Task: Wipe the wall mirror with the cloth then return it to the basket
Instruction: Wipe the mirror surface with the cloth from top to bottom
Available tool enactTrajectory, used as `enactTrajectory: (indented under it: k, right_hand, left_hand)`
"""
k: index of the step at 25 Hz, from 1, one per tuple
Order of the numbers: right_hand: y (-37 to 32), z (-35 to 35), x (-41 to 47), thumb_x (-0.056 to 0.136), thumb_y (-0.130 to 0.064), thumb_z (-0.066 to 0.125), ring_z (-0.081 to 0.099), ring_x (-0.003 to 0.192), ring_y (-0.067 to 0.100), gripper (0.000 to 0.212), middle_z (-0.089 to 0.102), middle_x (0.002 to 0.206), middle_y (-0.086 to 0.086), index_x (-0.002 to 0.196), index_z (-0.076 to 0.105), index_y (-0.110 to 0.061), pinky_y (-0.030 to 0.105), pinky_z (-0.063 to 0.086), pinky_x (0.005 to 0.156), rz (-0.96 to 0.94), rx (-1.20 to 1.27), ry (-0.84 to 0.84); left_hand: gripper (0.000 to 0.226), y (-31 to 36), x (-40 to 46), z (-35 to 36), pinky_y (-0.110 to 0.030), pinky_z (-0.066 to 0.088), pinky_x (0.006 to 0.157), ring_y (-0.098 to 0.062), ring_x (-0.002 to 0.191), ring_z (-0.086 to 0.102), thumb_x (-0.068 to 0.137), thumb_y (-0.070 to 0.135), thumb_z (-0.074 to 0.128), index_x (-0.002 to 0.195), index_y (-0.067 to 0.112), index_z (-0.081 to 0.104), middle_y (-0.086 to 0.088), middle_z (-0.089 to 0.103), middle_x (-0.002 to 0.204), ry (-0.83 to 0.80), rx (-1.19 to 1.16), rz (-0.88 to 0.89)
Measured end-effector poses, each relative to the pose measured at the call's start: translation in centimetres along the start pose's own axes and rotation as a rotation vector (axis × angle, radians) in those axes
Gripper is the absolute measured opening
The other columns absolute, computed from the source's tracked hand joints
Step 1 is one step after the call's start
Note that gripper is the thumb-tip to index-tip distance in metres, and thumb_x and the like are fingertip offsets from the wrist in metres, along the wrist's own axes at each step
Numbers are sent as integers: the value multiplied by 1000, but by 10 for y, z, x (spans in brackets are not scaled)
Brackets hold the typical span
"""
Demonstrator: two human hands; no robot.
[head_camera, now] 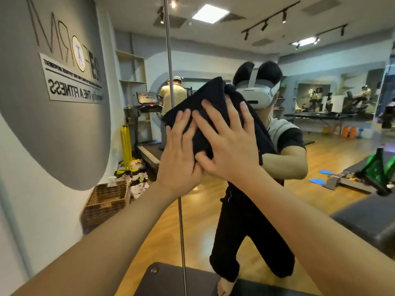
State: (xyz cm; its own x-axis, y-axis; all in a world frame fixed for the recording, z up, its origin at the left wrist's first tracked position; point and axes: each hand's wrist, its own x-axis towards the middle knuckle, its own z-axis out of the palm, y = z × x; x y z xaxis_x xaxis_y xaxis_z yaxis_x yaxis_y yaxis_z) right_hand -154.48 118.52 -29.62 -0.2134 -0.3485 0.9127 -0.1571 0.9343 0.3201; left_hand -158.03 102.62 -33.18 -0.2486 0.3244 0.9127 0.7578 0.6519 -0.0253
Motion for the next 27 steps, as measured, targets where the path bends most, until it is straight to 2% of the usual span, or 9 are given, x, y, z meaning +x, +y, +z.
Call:
enactTrajectory:
  k: [6, 13, 16, 20, 23, 27]
  right_hand:
    - [-19, 21, -99, 86, -52, 57, 26, 155, 40, 74, 42, 163, 5, 154, 49, -24, 62, 18, 125, -9, -19, -20]
    - [-12, 17, -116, 92, -49, 51, 20, 157, 38, 72, 37, 166, 5, 158, 41, -22, 60, 11, 127, -82, -36, -89]
    - [34, -4, -124, 93, -49, 50, 19, 158, 38, 72, 35, 166, 6, 158, 40, -21, 60, 10, 127, -81, -64, -81]
    - [131, -50, -153, 89, -49, 53, 22, 157, 37, 74, 37, 166, 5, 157, 44, -22, 60, 15, 126, -37, -90, -26]
    - [208, -89, -179, 84, -48, 55, 24, 157, 37, 77, 38, 166, 5, 156, 46, -23, 61, 19, 125, -10, -113, 6]
    - [313, -142, -219, 81, -44, 54, 31, 153, 38, 76, 42, 163, 6, 153, 51, -20, 60, 23, 123, 37, -142, 66]
  left_hand:
    - [80, 19, -88, 42, -68, 21, 122, -31, 160, 1, 91, 19, 58, 160, 1, 21, -14, 7, 171, -33, 56, -3]
    - [88, 37, -103, 40, -65, 22, 123, -24, 160, -8, 96, 41, 54, 164, 8, 10, -6, -7, 173, -107, 106, -60]
    - [90, 77, -79, 65, -68, 21, 122, -27, 160, -7, 94, 37, 57, 164, 7, 9, -8, -7, 173, -65, 107, -32]
    - [89, 158, -32, 119, -74, 13, 120, -35, 159, -2, 87, 27, 62, 160, -1, 19, -18, 2, 171, 20, 63, 82]
    - [87, 227, 3, 161, -71, 7, 123, -37, 159, 1, 85, 32, 58, 158, -3, 25, -22, 10, 169, 76, 51, 151]
    - [91, 327, 49, 212, -66, 3, 125, -38, 159, 4, 83, 35, 62, 158, -2, 26, -24, 13, 168, 93, 74, 252]
